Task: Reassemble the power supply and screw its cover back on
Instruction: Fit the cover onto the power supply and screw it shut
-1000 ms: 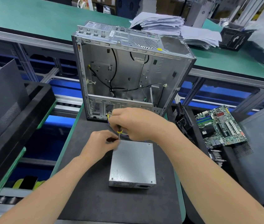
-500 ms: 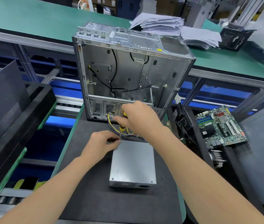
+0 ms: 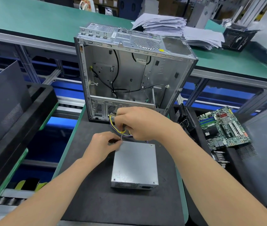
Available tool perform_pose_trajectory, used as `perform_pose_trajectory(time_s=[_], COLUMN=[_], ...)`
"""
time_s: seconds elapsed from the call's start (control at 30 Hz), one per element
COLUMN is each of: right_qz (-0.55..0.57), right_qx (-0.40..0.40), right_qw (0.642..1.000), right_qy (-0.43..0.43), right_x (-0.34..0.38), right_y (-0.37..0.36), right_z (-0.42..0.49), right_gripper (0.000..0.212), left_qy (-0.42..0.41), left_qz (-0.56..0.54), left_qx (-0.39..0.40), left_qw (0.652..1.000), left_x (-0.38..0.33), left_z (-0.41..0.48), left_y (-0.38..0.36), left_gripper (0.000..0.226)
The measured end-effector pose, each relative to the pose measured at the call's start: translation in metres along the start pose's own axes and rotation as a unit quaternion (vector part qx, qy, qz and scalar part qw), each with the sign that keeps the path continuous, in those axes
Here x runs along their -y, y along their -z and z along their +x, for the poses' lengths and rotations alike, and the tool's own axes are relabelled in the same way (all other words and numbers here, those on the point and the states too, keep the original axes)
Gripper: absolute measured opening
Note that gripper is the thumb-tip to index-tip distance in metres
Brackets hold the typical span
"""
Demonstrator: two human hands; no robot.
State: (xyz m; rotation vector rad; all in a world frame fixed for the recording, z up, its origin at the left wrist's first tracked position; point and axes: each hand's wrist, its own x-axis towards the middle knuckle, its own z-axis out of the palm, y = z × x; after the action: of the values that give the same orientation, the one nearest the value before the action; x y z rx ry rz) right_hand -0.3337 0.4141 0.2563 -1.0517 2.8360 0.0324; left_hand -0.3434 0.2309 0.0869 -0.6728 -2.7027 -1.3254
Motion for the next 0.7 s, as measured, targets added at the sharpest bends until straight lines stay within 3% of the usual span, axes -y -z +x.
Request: perform_pose_trajectory(time_s=[0.1, 0.23, 0.47, 0.7], right_qz=[0.021, 0.044, 0.035, -0.043], right_qx=[-0.002, -0.040, -0.118, -0.180], right_qw=[1.000, 0.997, 0.979, 0.928], right_qy=[-0.014, -0.049, -0.161, -0.322], right_x=[0.002, 0.004, 0.006, 0.008], right_y=[-0.002, -0.004, -0.015, -0.022], right_z=[0.002, 0.003, 0.009, 0.014], right_gripper=[0.026, 0.010, 0.044, 0.080], left_qy=[0.005, 0.015, 0.013, -0.003], left_qz=[0.002, 0.000, -0.004, 0.006], left_qx=[-0.002, -0.006, -0.007, -0.006], left_qw=[1.000, 1.000, 1.000, 1.000], left_x=[0.001, 0.002, 0.002, -0.001], left_z=[-0.001, 0.000, -0.001, 0.000], left_y=[-0.001, -0.002, -0.002, -0.001], left_gripper=[0.006, 0.007, 0.008, 0.007])
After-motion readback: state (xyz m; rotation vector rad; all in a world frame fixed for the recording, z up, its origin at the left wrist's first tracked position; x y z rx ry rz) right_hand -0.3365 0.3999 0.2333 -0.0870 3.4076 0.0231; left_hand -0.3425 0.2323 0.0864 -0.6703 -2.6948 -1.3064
